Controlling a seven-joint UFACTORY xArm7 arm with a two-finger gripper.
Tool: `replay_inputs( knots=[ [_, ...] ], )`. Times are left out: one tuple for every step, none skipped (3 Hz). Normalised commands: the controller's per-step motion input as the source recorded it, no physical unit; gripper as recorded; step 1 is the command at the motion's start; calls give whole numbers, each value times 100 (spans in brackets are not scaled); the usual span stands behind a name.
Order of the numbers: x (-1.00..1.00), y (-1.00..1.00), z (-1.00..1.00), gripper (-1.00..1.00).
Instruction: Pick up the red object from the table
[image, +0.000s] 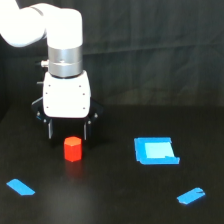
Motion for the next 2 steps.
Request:
replay_inputs(
  knots=[
    [12, -82, -15, 100],
    [1, -42, -22, 73]
  ],
)
